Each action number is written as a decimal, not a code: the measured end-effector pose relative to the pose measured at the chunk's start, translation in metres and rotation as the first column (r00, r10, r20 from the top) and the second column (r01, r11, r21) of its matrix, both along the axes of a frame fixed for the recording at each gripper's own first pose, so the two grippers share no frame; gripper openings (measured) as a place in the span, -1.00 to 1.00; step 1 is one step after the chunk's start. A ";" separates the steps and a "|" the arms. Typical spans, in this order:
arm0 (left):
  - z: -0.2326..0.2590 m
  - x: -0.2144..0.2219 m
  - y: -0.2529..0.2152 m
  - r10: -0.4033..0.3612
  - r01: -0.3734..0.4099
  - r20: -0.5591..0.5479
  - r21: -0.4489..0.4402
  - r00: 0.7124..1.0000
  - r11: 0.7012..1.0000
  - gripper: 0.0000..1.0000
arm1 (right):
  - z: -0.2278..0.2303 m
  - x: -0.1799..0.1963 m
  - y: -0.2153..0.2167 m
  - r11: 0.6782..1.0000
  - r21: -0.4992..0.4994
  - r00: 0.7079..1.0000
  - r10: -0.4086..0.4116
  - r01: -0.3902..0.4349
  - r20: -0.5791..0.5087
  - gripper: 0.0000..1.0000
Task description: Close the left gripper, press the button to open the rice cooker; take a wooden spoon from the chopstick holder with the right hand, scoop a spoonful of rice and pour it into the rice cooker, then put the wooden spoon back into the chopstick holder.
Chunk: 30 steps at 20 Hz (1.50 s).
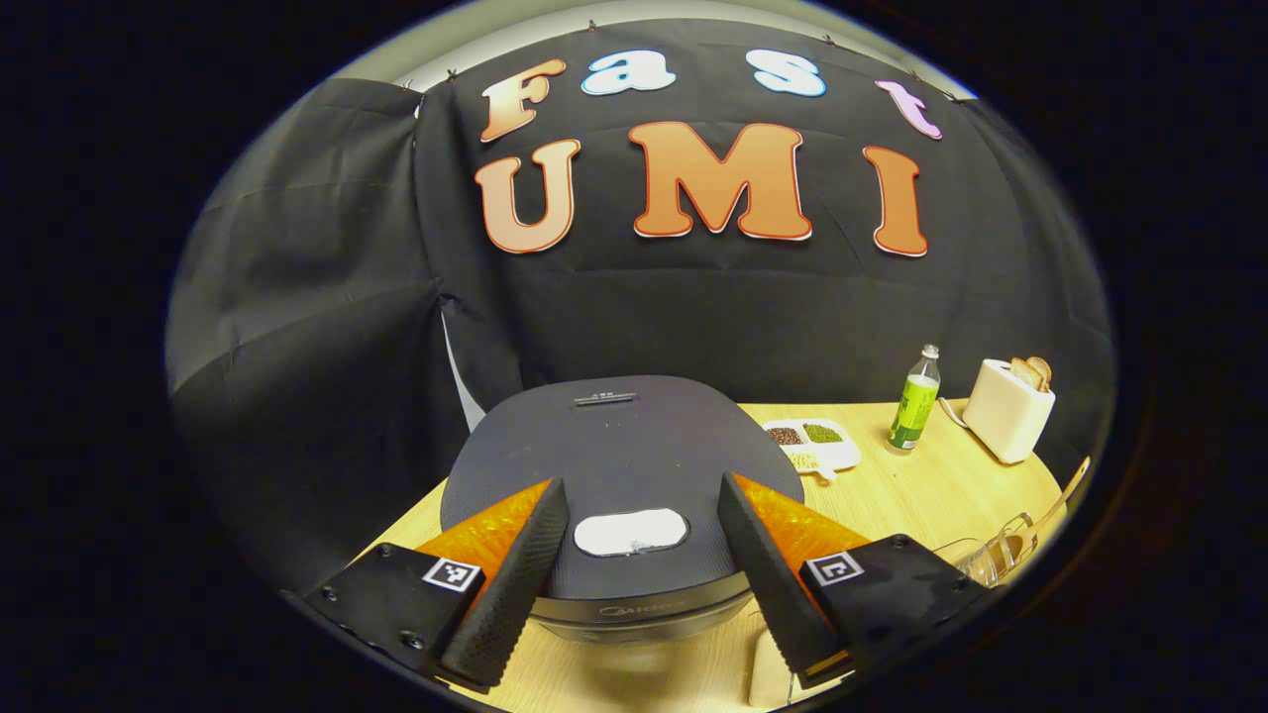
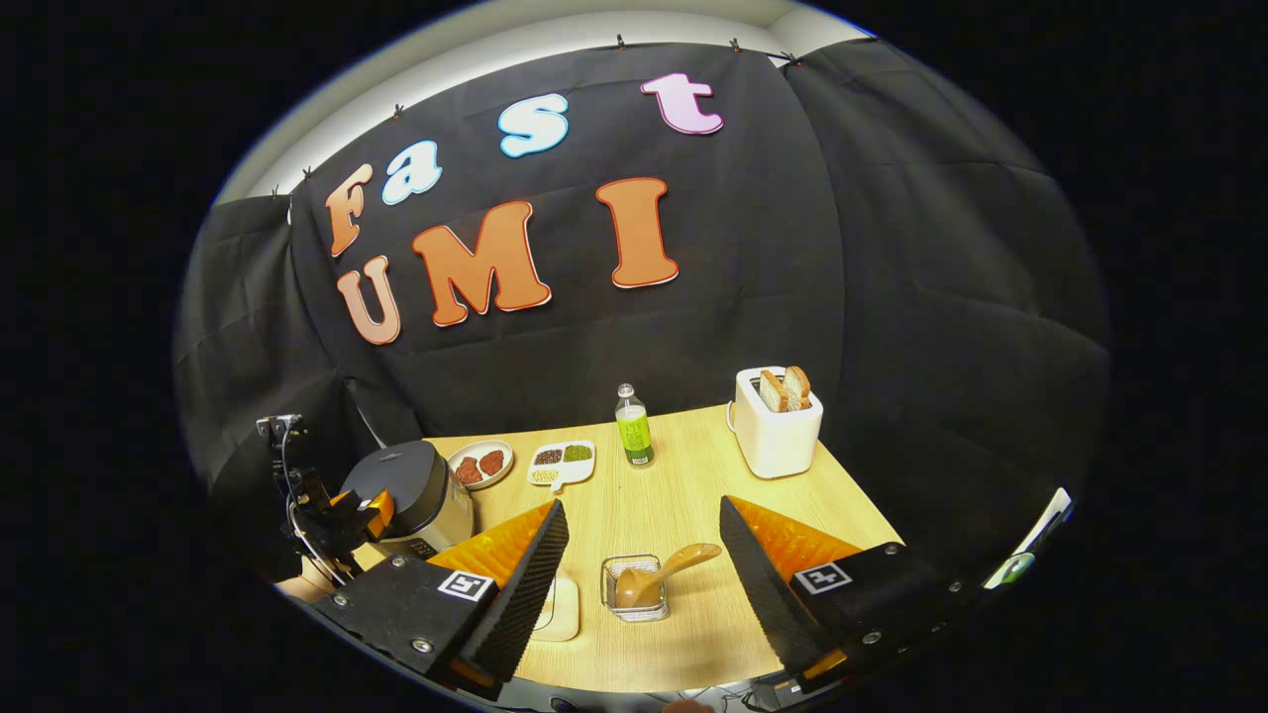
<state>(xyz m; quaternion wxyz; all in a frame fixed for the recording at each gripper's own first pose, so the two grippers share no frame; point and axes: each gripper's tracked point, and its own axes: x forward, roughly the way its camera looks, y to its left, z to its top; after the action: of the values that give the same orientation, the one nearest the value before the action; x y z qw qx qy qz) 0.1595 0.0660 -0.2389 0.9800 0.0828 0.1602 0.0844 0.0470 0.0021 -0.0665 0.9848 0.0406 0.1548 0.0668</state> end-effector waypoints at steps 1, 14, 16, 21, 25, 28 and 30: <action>0.003 0.003 0.000 -0.008 0.007 0.016 0.009 1.000 1.000 0.94 | -0.002 0.001 0.000 1.000 -0.008 1.000 0.000 0.000 -0.001 0.90; 0.155 -0.044 -0.018 -0.058 0.062 0.083 -0.052 0.995 0.997 1.00 | 0.049 0.009 0.022 0.998 -0.051 0.991 0.029 -0.022 0.129 0.90; 0.204 -0.051 -0.028 -0.084 0.092 0.162 -0.039 0.983 0.995 0.89 | 0.070 0.009 0.029 0.997 -0.069 0.983 0.040 -0.029 0.179 0.89; 0.303 -0.086 -0.047 -0.142 0.153 0.302 -0.016 0.943 0.988 1.00 | 0.129 0.004 0.042 0.994 -0.101 0.948 0.062 -0.032 0.311 0.89; 0.343 -0.112 -0.045 -0.147 0.163 0.333 -0.022 0.931 0.986 1.00 | 0.171 -0.005 0.045 0.992 -0.130 0.917 0.056 -0.005 0.394 0.89; 0.358 -0.121 -0.033 -0.131 0.145 0.340 -0.017 0.931 0.989 1.00 | 0.192 -0.011 0.044 0.990 -0.141 0.896 0.042 0.023 0.443 0.89; 0.362 -0.126 -0.029 -0.126 0.141 0.352 -0.018 0.927 0.990 1.00 | 0.194 -0.014 0.042 0.991 -0.129 0.895 0.031 0.030 0.445 0.89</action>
<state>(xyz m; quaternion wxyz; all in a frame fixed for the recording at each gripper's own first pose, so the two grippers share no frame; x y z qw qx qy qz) 0.0336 0.0373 0.1230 0.9978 0.0561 -0.0210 0.0276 0.0327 0.0446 0.1279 0.9945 -0.0415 -0.0708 0.0644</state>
